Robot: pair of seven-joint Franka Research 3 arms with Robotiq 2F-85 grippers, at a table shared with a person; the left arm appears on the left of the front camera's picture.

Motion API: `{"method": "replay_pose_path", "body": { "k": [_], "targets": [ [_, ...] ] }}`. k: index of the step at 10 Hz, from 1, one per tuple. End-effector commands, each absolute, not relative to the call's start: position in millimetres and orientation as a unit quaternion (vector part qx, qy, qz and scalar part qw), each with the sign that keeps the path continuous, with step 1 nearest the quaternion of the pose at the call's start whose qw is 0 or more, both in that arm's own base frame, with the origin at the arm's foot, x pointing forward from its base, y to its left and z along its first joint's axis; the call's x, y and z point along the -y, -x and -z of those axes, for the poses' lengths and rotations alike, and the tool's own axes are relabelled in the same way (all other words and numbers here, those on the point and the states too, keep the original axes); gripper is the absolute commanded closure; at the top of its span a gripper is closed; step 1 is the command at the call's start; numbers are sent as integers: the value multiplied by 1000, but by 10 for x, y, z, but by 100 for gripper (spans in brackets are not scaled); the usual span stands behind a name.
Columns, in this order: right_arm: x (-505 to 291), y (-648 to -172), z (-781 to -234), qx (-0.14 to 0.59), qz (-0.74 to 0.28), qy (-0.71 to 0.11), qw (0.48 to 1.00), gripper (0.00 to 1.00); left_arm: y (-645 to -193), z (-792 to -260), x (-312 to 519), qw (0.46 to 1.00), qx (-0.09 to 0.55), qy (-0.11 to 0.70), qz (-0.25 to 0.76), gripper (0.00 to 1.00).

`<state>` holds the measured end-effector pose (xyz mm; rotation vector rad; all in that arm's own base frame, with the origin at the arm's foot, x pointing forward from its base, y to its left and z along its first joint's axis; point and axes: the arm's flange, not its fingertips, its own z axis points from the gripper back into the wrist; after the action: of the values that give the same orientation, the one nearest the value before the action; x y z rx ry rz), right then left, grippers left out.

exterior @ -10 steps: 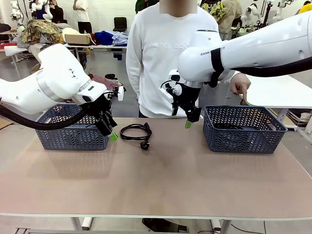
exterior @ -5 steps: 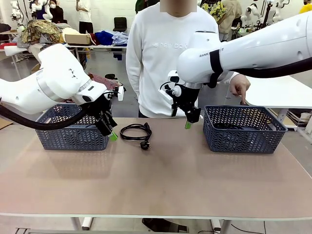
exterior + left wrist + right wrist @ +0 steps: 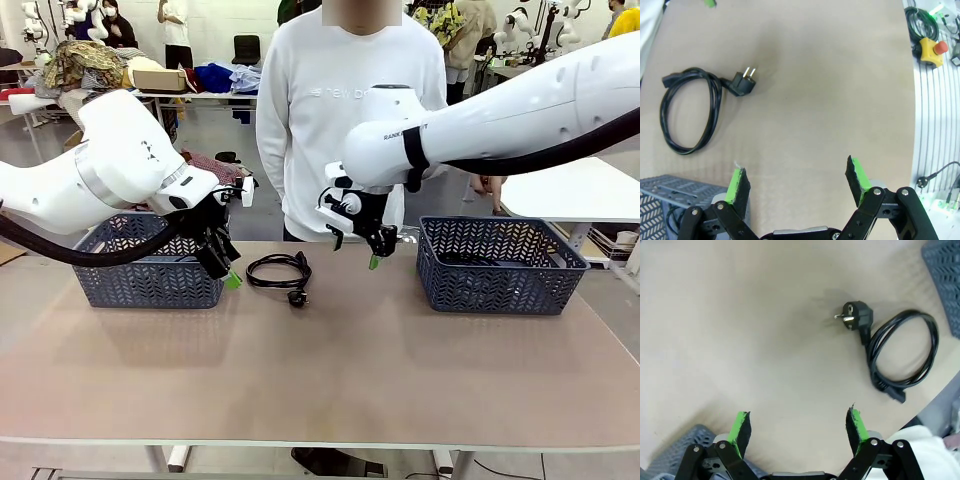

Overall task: Organize the cables according to human instructions.
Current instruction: Pick up a bundle of cables and place it in the basket indicated by the human.

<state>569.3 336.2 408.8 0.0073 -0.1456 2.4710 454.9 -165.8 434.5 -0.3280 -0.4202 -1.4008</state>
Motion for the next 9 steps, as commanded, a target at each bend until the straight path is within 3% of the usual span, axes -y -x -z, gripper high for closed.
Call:
{"method": "replay_pose_path", "body": {
  "k": [1,4,9],
  "targets": [
    [-3537,-5835,-4086,50,-958,-3,281,0,-4557,-4355,1646,733,191,149,636,0],
    [-3833,-5886,-4032,38,-964,-15,262,0,-4557,-4355,1646,733,191,149,636,0],
    [-3833,-5802,-3959,46,-960,-20,276,0,-4557,-4355,1646,733,191,149,636,0]
  ]
}}
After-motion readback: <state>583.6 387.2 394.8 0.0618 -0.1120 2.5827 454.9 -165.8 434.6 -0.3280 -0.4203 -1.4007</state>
